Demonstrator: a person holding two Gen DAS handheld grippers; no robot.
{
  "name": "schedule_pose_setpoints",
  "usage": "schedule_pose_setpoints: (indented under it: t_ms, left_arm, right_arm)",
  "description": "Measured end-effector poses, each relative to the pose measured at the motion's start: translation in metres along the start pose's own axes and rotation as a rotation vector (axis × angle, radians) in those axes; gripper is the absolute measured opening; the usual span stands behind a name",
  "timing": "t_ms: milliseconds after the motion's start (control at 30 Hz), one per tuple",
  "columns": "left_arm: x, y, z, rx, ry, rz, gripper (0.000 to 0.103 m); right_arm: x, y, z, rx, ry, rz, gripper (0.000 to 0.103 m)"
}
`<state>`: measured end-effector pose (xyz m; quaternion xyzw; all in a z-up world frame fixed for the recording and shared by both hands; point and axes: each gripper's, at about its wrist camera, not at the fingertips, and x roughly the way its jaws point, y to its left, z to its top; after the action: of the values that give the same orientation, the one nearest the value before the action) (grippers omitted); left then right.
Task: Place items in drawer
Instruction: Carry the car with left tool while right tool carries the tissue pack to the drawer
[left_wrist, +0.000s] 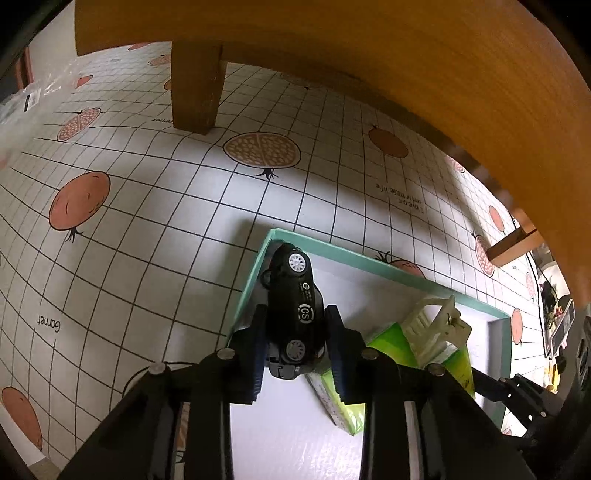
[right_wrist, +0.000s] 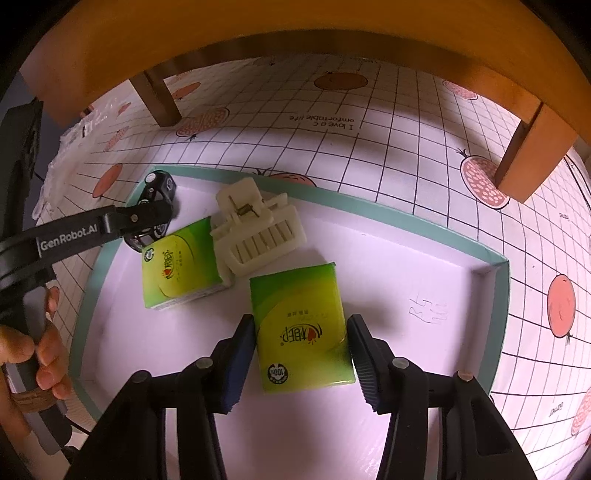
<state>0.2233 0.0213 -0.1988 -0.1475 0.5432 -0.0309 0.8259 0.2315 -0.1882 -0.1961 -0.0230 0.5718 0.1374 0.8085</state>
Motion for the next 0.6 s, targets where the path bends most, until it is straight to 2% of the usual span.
schedule_pose_setpoints:
  t_ms: [600]
  left_arm:
    - [-0.014,-0.002,-0.03,-0.007,0.05,0.007,0.031]
  right_arm:
    - [-0.005,0.009,-0.018,0.005,0.043,-0.017,0.051]
